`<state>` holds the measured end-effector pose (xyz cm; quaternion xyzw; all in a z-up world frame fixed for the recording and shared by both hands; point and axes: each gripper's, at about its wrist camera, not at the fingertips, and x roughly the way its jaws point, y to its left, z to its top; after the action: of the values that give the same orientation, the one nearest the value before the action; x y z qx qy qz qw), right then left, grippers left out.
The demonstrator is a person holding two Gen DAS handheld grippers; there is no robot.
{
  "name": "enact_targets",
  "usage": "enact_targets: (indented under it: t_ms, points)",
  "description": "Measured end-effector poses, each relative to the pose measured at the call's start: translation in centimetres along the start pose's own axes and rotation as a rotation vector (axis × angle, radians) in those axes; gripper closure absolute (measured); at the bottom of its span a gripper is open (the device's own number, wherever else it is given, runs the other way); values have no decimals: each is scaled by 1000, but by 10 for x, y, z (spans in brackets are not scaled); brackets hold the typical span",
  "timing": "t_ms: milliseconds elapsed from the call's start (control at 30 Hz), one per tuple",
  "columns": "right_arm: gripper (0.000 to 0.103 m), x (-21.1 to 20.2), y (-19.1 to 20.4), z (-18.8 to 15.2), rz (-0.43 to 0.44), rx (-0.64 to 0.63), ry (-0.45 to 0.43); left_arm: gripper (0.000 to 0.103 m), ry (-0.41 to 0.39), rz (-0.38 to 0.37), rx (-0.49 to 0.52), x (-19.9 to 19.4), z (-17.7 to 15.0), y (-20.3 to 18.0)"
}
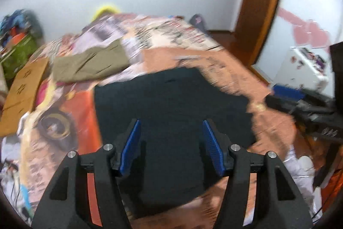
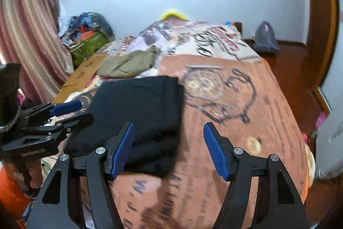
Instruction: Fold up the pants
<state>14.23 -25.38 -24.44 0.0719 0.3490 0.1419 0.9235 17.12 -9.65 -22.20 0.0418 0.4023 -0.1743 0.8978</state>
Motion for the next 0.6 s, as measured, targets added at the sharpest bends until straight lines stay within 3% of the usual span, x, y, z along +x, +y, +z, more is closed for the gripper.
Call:
enact_targets:
  t_ms: [167,300,600]
  points:
    - [39,42,21,-2,19,-35,62,43,86,17,-59,19,-27,30]
    - [39,69,24,-19,0,-63,148,40,99,12,-77,29,-39,38]
    - [39,62,21,-30,-11,-92,176,37,91,31,-50,22,-50,42]
